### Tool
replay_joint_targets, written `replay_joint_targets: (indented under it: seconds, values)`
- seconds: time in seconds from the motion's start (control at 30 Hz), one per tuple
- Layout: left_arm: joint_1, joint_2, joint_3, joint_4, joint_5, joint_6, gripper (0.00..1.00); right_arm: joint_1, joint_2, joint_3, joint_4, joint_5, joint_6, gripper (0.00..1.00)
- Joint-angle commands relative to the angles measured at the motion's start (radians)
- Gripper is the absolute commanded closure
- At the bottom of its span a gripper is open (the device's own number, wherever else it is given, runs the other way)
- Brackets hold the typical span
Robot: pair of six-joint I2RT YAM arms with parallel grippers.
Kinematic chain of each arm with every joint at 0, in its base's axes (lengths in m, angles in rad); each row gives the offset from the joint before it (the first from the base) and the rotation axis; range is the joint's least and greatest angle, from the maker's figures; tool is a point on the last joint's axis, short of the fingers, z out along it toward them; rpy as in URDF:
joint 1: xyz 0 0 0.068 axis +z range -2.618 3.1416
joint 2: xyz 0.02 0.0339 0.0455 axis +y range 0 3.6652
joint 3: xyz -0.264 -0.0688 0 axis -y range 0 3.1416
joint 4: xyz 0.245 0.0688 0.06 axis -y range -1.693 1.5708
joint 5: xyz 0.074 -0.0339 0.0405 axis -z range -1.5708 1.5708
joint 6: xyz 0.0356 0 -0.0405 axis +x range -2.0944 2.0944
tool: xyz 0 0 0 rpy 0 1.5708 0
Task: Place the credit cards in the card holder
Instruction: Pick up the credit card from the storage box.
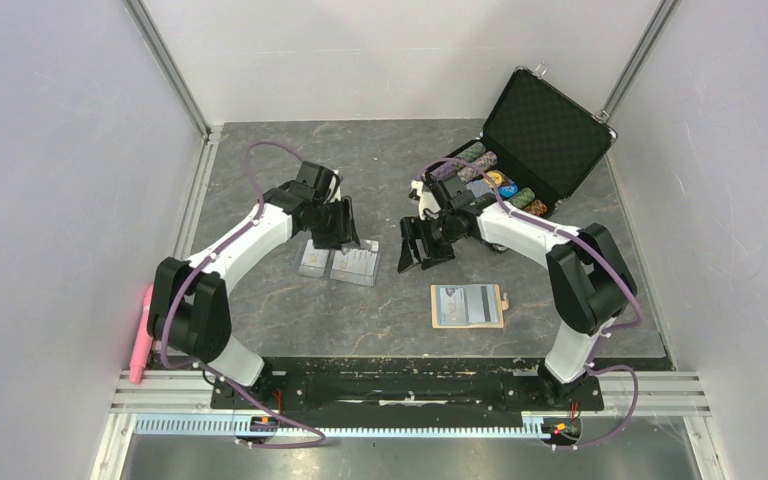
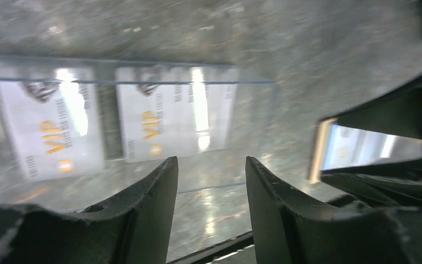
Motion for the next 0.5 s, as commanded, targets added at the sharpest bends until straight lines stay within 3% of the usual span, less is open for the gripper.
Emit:
replay_joint_targets:
  seconds: [0.0, 0.47]
  values:
    - [-0.001, 0.049, 0.036, -0.186, -0.174, 0.151, 0.44, 0.013, 0.025, 0.048, 0.028, -0.036, 0.019, 0.25]
    - [-0.001, 0.254, 0.111, -0.104, -0.196, 0.149, 0.4, 0.015, 0.032, 0.028, 0.038, -0.052, 0.017, 0.24]
